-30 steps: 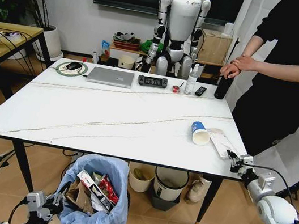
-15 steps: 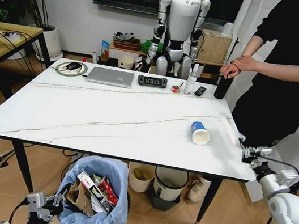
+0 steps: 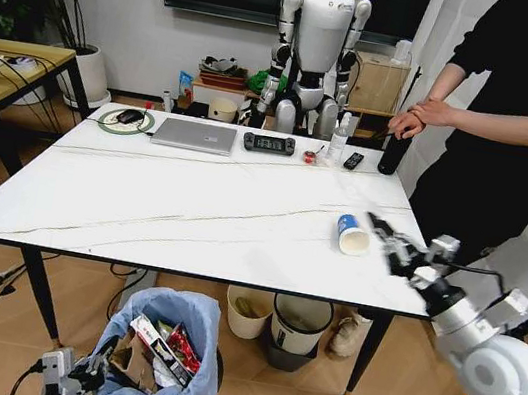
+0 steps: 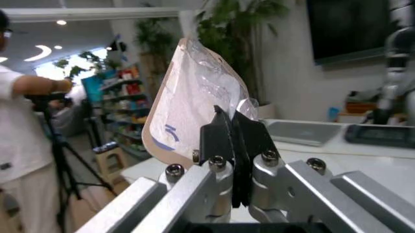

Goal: Pick up the trash bin and place the trash from the table into it.

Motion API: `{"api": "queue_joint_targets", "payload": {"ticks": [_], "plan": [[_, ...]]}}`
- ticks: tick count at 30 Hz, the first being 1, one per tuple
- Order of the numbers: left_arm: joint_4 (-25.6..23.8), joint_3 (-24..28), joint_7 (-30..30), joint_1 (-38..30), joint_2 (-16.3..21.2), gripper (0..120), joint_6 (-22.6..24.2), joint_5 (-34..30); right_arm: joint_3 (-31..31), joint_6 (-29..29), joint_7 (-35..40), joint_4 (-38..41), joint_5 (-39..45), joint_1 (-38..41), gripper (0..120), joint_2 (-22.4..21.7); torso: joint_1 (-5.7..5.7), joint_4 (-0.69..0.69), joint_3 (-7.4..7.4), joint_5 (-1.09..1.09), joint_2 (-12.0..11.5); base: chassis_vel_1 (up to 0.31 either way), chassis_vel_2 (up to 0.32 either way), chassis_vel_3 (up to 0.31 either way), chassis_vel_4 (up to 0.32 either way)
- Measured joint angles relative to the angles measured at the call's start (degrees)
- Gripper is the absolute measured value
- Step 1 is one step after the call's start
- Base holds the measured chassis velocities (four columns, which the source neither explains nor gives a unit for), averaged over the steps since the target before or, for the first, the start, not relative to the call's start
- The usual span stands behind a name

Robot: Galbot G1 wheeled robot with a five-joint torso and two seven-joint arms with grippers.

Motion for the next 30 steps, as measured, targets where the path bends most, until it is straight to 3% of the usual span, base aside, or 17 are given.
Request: {"api": "queue_joint_targets", "payload": {"ticks": [2,6,8,9,12,30], "plan": [[-0.1,0.0,-0.2,0.1,0.0,0,0.1,0.0,-1.2,0.1,0.3,0.7,0.0,0.2,0,-0.1,0.00,0.00,0.00,0.00,0.0,0.000,0.000,0.000,0.000],[-1.6,0.0,-2.7,0.6,-0.2,0,1.5,-0.2,-13.3,0.4,2.7,4.6,-0.7,2.7,0,0.8,0.00,0.00,0.00,0.01,0.0,0.000,0.000,0.000,0.000],[-1.7,0.0,-2.8,0.6,-0.2,0,1.6,-0.1,-14.5,0.5,2.9,4.7,-1.0,3.0,0,0.9,0.00,0.00,0.00,0.01,0.0,0.000,0.000,0.000,0.000],[-2.0,0.0,-3.7,0.7,-0.3,0,1.8,0.4,-19.2,0.5,4.1,4.8,-2.4,3.7,0,1.7,0.00,0.00,0.00,0.02,0.0,0.000,0.000,0.000,0.000],[-2.5,0.2,-5.5,0.8,-0.5,0,2.9,0.7,-25.6,0.9,5.5,3.6,-4.1,4.2,0,3.3,0.01,0.00,0.00,0.02,0.0,0.000,0.000,0.000,0.000],[-3.6,0.5,-7.1,0.2,-0.9,0,4.6,1.2,-44.0,1.6,10.0,-1.3,-5.0,9.6,0,8.2,0.01,0.00,0.00,0.01,0.0,0.000,0.000,0.000,0.000]]}}
